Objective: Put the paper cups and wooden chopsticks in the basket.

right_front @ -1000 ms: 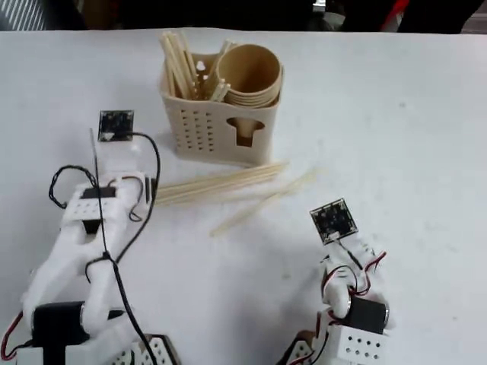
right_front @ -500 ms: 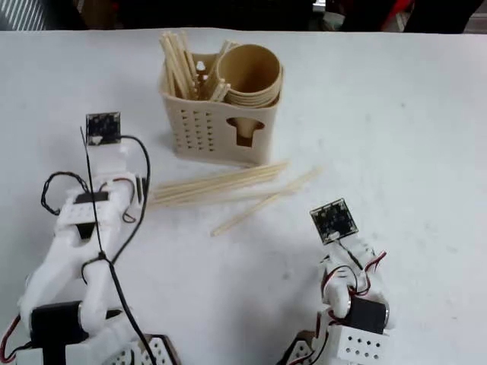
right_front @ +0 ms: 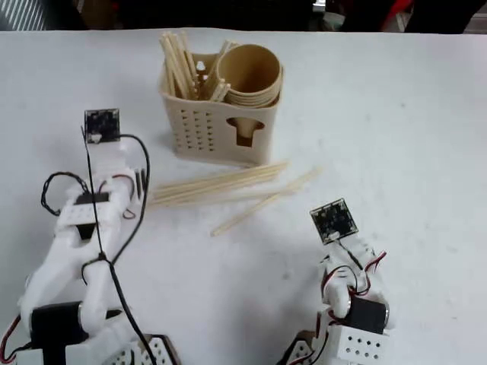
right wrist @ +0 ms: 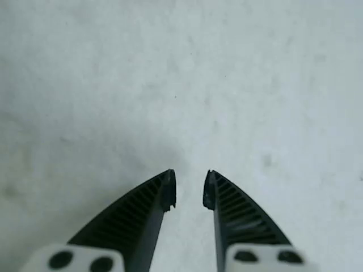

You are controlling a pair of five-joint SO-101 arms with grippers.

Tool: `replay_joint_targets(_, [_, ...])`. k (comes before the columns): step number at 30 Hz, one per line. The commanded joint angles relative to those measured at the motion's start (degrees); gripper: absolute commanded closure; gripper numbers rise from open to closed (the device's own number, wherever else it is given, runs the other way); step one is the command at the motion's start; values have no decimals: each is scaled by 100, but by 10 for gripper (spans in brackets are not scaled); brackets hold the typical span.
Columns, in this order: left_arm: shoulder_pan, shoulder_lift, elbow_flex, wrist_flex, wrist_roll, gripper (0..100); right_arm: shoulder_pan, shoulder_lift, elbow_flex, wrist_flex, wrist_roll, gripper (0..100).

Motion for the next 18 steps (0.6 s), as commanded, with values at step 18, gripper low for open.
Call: replay_joint_targets(18, [356, -910, -44, 220, -316, 846, 22, -31, 44, -40, 53, 899])
